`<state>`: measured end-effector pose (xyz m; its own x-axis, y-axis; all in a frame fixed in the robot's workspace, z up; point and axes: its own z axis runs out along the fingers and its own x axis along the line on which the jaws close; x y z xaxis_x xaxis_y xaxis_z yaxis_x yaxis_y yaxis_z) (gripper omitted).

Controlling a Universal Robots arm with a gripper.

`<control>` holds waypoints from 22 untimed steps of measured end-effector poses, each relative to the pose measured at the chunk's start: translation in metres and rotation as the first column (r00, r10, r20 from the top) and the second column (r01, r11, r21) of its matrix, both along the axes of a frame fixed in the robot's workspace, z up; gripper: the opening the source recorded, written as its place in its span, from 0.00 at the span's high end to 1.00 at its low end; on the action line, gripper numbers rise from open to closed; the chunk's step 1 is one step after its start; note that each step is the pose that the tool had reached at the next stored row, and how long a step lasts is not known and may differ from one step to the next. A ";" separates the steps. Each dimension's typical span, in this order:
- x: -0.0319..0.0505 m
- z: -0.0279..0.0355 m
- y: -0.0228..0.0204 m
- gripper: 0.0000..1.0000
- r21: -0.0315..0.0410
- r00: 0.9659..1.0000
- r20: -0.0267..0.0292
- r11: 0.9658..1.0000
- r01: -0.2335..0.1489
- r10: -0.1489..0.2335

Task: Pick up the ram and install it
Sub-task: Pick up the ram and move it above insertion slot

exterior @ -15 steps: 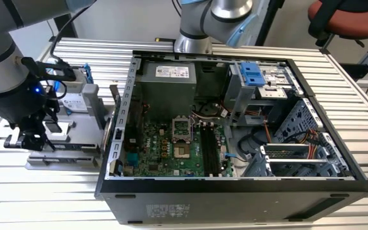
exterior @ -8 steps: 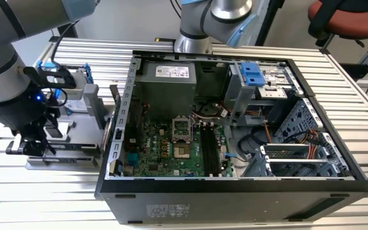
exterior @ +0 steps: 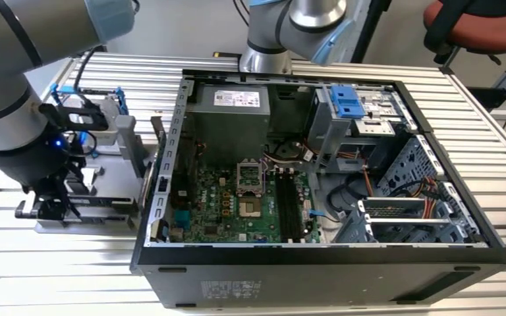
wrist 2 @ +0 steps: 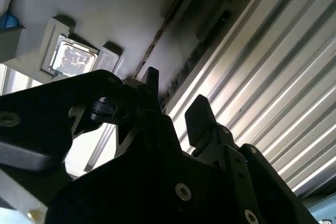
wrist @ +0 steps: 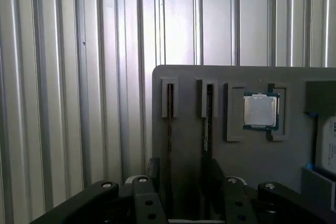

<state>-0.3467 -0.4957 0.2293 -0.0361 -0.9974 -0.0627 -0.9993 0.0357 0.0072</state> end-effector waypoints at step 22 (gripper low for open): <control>0.0059 -0.0389 -0.0010 0.00 0.000 1.000 0.000 1.000 0.000 0.000</control>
<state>-0.3408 -0.4968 0.1904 -0.0362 -0.9974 -0.0626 -0.9993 0.0358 0.0073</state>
